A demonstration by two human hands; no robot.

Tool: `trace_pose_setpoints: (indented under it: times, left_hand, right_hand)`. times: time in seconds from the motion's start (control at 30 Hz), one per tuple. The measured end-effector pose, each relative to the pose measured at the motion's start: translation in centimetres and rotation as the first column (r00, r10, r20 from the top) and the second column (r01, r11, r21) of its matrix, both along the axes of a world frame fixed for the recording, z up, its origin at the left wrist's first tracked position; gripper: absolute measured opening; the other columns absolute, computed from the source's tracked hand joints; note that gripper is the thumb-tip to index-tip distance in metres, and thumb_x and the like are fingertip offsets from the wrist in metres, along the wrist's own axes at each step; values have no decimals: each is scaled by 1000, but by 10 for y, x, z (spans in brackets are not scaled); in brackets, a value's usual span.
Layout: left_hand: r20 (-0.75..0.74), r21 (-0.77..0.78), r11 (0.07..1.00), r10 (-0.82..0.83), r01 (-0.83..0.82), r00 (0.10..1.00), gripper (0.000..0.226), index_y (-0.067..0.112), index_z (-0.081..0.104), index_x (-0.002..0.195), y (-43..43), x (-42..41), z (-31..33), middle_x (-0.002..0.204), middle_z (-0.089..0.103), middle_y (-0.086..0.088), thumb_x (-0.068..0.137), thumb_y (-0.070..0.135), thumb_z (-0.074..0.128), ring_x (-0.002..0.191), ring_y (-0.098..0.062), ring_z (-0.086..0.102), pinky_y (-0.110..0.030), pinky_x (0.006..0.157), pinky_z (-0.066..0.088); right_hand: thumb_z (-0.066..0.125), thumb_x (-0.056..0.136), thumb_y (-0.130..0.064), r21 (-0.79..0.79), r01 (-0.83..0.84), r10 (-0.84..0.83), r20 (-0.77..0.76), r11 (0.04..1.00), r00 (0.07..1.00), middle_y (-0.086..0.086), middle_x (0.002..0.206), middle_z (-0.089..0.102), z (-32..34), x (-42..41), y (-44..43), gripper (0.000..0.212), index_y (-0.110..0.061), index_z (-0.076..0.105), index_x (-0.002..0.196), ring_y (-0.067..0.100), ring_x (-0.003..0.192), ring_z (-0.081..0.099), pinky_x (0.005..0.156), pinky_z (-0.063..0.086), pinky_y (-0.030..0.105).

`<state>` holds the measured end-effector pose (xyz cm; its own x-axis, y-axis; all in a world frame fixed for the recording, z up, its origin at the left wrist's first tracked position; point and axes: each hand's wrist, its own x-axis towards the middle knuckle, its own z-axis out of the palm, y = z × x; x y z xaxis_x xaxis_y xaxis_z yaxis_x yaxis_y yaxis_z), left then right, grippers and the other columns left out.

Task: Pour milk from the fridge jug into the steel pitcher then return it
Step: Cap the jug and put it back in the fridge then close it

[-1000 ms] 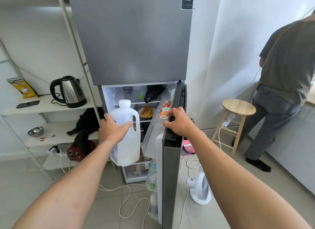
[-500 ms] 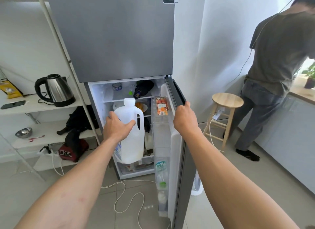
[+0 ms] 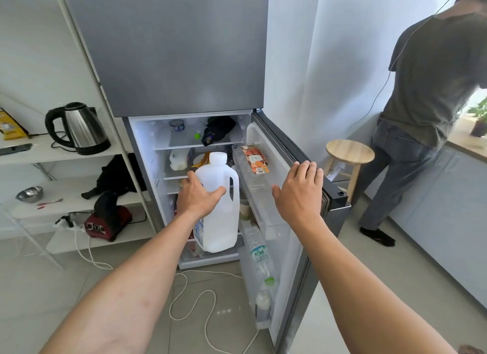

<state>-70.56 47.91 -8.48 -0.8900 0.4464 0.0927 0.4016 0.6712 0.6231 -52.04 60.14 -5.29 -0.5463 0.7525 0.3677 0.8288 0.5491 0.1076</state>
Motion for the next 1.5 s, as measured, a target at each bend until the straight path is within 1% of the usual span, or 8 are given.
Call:
trace_pose_setpoints:
  times: [0.23,0.43,0.57,0.77,0.93,1.07,1.3,1.5]
  left_hand:
    - [-20,13,1000,-25,26,999,79,11,36,130,14,-1,-3,128,53,-13,74,55,70,110,-37,56,-41,86,50]
    - [21,78,995,-70,68,997,79,17,33,129,7,-11,-13,129,52,-8,70,57,68,110,-33,57,-44,89,52]
    - [59,108,988,-114,107,992,75,21,35,133,-1,-22,-28,136,49,-2,74,53,70,118,-30,54,-42,92,48]
    - [140,120,986,-130,113,982,72,25,39,132,-17,-52,-58,131,54,2,74,48,74,112,-22,54,-33,82,42]
    - [232,105,982,-179,158,956,68,31,42,122,-21,-84,-89,119,59,6,64,53,72,105,-21,59,-38,83,52]
    - [365,131,977,-204,167,909,72,35,42,123,-15,-114,-128,115,62,9,60,54,74,102,-20,62,-44,87,56]
    - [641,266,939,-340,217,688,81,25,34,137,4,-153,-202,125,58,1,75,19,85,112,-18,59,-29,85,51]
    - [777,293,936,-352,196,522,94,21,29,140,20,-172,-274,129,54,1,69,14,90,119,-19,55,-32,91,53]
  right_hand:
    - [51,90,-51,-20,2,-2,-17,1000,1000,30,138,46,-1,0,4,76,8,40,137,45,133,38,112,28,55]
    - [45,95,-39,-31,-186,173,-246,982,954,24,146,39,-10,-16,3,57,-1,43,137,40,144,22,118,3,55]
    - [45,97,-29,-205,-449,339,-414,870,845,12,114,60,-27,-41,-21,30,-7,57,115,32,108,56,83,47,40]
    - [44,99,-31,-503,-483,222,-492,717,842,10,116,60,-71,-95,-38,31,-11,56,119,32,100,59,74,45,38]
    - [49,96,-35,-762,-460,66,-487,455,871,4,98,68,-123,-137,-33,25,-16,59,111,25,83,66,74,56,40]
    - [49,99,-29,-826,-473,-25,-504,305,863,-1,99,63,-157,-158,-29,26,-15,55,120,16,76,64,54,49,19]
    - [50,98,-34,-860,-350,-3,-378,371,926,1,101,65,-230,-188,-11,22,-20,55,114,20,84,66,79,58,44]
    - [48,100,-28,-874,-198,-22,-231,445,973,6,108,64,-293,-207,7,23,-17,55,118,25,93,65,86,55,42]
